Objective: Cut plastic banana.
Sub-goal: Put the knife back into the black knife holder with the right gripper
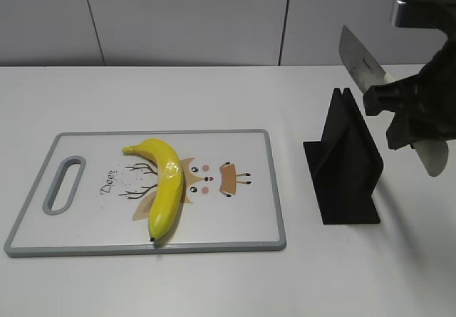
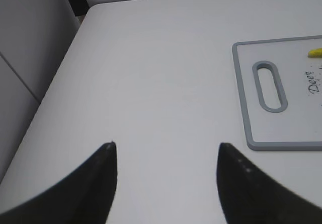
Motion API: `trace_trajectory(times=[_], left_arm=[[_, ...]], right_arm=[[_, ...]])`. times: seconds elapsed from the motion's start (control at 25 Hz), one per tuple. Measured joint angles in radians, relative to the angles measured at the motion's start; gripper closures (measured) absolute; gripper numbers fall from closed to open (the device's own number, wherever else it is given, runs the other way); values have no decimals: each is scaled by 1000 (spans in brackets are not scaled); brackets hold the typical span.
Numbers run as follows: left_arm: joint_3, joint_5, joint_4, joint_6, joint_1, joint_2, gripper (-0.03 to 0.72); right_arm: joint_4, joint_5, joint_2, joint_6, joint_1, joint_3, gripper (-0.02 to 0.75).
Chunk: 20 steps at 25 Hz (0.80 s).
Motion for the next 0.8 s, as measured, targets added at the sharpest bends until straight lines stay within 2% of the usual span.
trace_trajectory(times=[0.32, 0.8], left_arm=[[0, -1, 0, 0, 0, 0, 113], [1, -2, 0, 0, 0, 0, 113]], right_arm=[[38, 1, -8, -5, 0, 0, 576], [47, 36, 120, -11, 0, 0, 576]])
